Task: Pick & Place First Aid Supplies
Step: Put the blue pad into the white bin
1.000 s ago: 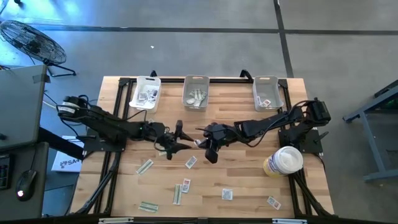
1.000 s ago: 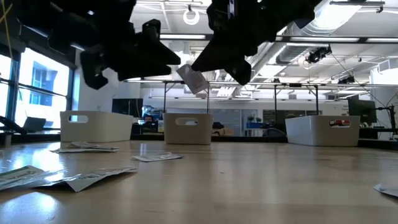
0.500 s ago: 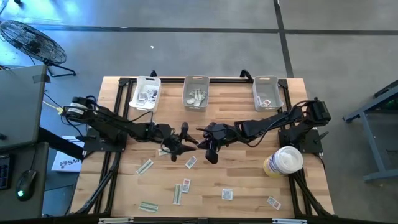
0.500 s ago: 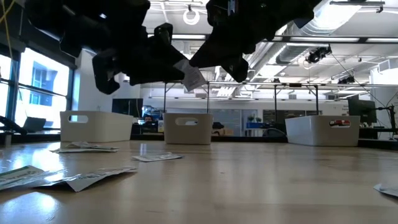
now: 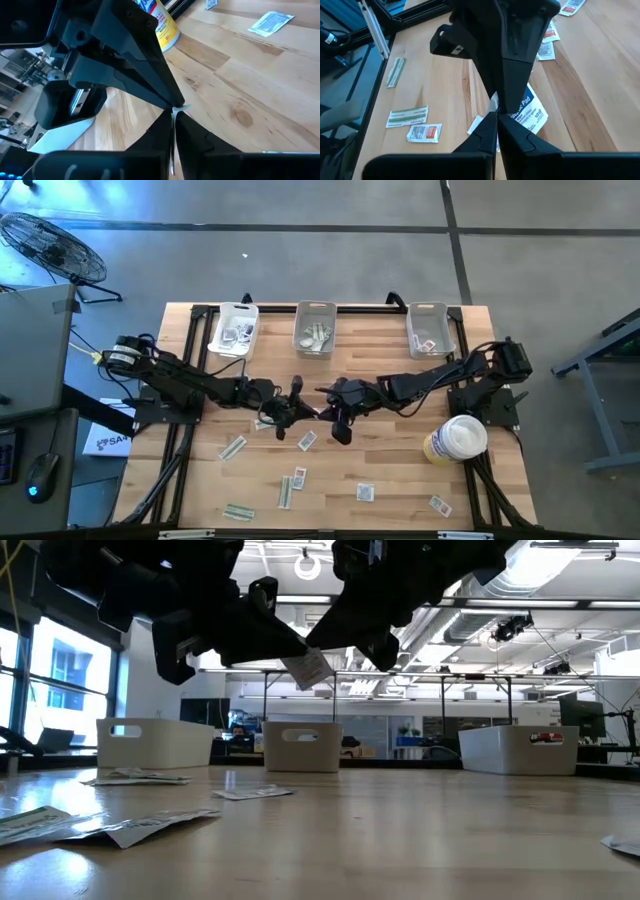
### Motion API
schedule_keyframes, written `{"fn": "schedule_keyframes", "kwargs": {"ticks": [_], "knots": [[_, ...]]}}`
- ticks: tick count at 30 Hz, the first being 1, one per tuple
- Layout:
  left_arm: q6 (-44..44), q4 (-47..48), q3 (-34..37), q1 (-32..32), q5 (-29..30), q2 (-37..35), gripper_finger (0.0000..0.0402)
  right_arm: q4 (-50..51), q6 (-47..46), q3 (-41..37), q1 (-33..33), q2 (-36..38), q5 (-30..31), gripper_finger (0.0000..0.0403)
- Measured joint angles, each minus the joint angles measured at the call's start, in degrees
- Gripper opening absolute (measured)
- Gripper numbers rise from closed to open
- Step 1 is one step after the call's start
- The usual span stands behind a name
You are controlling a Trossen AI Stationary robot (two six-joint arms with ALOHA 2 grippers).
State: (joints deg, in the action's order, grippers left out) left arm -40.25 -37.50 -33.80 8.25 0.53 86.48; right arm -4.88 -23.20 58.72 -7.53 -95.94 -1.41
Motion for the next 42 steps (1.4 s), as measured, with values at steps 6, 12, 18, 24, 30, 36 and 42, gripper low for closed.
{"fn": "schedule_keyframes", "kwargs": {"ticks": [6, 12, 18, 24, 30, 36, 42], "knots": [[0.24, 0.23, 0.0, 0.03, 2.37, -0.02, 0.0004, -0.18, 2.09, 0.0, 0.0, 0.04, -0.12, 0.0045], [1.69, 3.32, 0.0, 0.07, 9.84, -2.16, 0.0001, -1.02, 5.04, 0.01, -1.48, 2.48, 4.95, 0.0104], [5.38, 19.04, 0.04, -0.02, 26.36, -12.84, 0.0001, -0.73, 6.73, 0.17, -4.89, 5.92, 11.24, 0.0137], [13.59, 33.14, 0.04, -0.03, 50.84, -22.56, 0.0, -0.44, 9.16, 0.13, -7.12, 6.44, 11.96, 0.0138], [20.12, 39.53, 0.04, -4.46, 69.17, -26.35, 0.0, -0.42, 9.97, 0.11, -7.63, 6.43, 17.22, 0.014], [27.22, 42.26, 0.04, -17.37, 61.34, -25.59, 0.0, -0.41, 11.89, 0.11, -7.48, 6.43, 25.5, 0.014], [32.7, 44.44, 0.03, -32.55, 54.68, -24.6, 0.0, -0.4, 11.87, 0.11, -7.46, 6.38, 25.69, 0.014]]}}
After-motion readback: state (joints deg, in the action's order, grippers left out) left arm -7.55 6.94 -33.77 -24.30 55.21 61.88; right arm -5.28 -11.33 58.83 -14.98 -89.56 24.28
